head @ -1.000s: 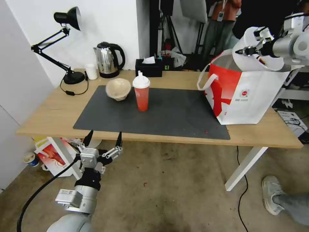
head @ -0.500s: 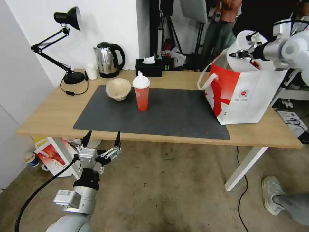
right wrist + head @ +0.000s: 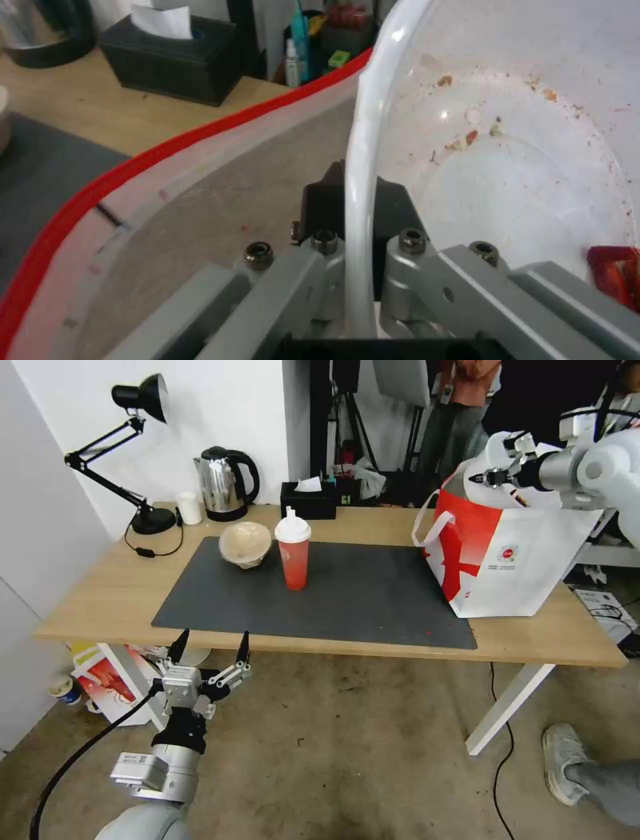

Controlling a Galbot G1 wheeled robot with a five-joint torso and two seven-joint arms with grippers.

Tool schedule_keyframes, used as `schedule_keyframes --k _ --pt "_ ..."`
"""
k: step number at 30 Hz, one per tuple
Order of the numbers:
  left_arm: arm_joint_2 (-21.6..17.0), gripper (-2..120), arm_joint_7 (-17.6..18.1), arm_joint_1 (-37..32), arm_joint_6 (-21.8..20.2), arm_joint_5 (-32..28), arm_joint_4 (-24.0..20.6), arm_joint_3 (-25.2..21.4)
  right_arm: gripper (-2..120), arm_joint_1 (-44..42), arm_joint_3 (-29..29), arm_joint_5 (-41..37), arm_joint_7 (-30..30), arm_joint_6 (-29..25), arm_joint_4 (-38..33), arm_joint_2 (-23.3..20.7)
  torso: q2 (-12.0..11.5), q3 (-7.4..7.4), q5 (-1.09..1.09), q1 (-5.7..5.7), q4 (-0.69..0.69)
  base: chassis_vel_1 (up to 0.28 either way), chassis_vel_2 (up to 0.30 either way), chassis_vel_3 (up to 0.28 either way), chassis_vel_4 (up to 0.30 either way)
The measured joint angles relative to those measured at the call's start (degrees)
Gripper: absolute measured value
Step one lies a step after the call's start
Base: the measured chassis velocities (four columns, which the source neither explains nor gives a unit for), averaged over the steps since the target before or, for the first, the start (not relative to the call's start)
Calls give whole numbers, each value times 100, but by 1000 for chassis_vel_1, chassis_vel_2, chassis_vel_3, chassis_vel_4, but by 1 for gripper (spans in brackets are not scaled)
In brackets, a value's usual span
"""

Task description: Pick up the trash from the table and place it into the takeout bag.

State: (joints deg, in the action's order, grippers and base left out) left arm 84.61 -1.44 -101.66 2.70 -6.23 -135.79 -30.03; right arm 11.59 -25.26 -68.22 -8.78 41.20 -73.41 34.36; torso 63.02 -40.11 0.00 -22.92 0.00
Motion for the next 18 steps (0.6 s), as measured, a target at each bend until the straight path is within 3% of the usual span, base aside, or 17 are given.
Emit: schedule_keyframes --k 3,18 --pt "1 100 0 0 -1 4 0 4 0 -17 5 1 -25 0 -61 -23 0 0 0 0 -1 0 0 0 0" --pt "25 100 -4 10 -7 27 -6 11 53 221 -71 -189 144 3 -413 -94 0 0 -1 0 1 0 0 0 0"
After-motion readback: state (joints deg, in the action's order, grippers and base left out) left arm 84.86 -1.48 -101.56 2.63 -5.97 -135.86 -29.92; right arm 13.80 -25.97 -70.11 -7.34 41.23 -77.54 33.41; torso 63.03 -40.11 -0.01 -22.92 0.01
